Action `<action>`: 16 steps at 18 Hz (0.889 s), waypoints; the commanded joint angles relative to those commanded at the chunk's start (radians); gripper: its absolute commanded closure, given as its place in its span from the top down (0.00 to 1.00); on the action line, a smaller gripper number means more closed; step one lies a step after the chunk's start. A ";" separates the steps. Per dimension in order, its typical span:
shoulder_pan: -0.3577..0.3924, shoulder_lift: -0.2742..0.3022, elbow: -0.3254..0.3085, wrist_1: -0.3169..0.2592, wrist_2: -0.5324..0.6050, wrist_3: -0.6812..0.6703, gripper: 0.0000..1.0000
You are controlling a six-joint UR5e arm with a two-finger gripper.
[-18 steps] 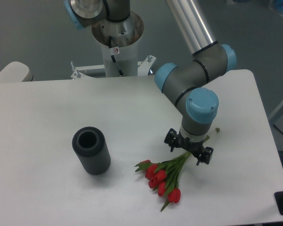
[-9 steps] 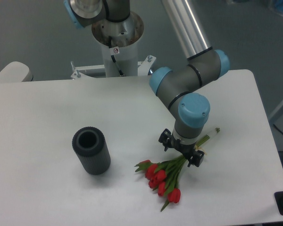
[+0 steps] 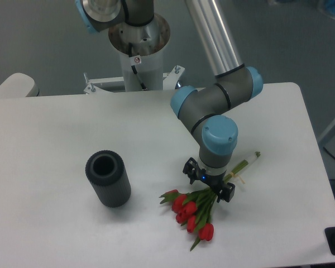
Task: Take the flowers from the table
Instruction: 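Lower the gripper onto the tulip stems and close it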
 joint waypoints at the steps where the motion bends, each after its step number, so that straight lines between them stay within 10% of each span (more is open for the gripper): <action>1: 0.000 0.000 0.002 0.000 0.000 0.000 1.00; 16: -0.005 -0.020 0.003 0.006 -0.002 0.002 0.95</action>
